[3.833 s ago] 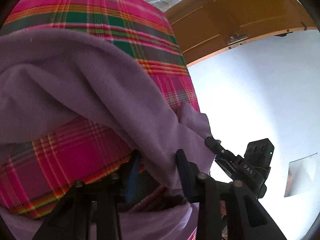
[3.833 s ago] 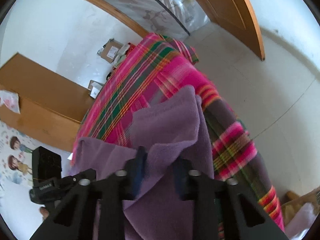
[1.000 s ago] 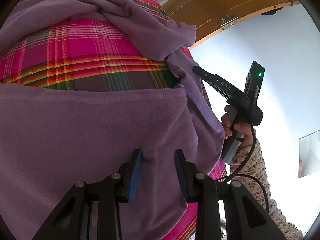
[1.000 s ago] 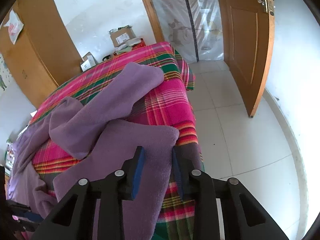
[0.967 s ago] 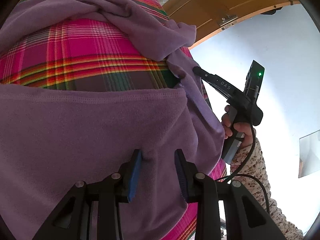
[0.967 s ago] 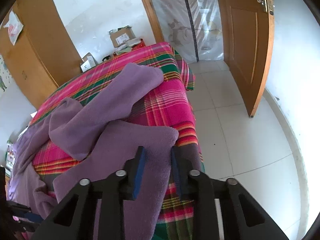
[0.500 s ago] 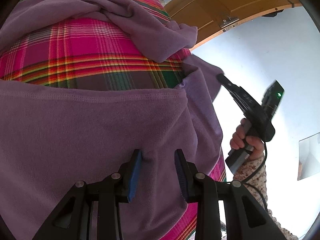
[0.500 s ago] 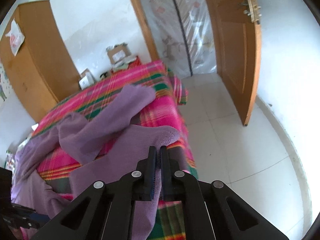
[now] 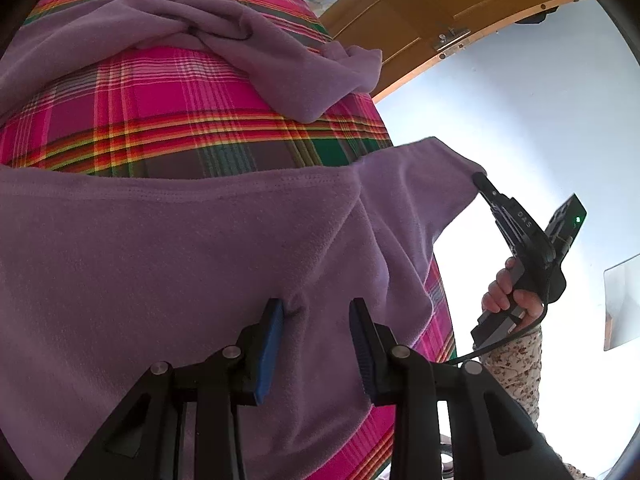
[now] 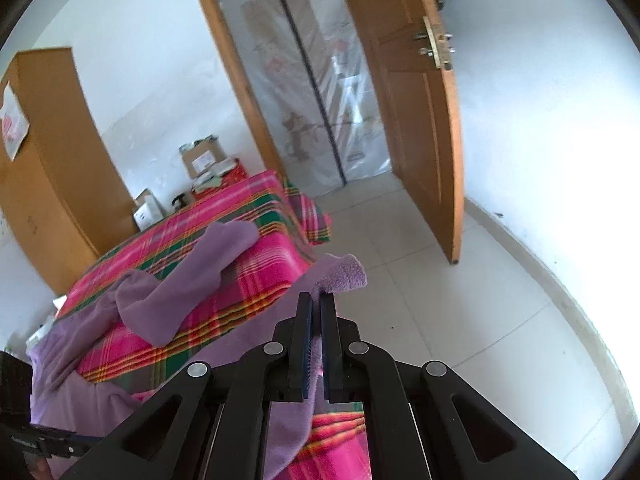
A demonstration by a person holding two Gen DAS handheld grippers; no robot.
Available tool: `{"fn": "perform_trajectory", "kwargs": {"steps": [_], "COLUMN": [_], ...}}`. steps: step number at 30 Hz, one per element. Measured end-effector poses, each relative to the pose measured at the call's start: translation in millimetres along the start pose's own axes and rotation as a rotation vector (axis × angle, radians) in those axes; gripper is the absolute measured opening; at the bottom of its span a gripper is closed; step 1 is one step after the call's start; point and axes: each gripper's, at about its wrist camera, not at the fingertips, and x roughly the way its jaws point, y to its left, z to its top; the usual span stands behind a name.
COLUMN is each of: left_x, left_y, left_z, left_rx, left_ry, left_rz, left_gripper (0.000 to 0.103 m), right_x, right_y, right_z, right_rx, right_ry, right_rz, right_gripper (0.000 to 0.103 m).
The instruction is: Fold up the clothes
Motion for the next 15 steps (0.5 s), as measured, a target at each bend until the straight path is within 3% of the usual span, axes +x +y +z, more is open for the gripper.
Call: {"fn": "perform_trajectory", "kwargs": {"steps": [15], "left_x": [18.3], "left_y": [-10.9], "left_z": [-3.0], "left_rx": [0.033], "left_ry": [0.031], "left_rz": [0.0], "left_gripper": [0.035], "right_x": [-47.6], "right_y": [-48.5], "right_z": [-5.8], "right_rx": [0.099], "right_ry": [-0.086], "right_rz": [-0.09], "right_gripper": [0.004]}}
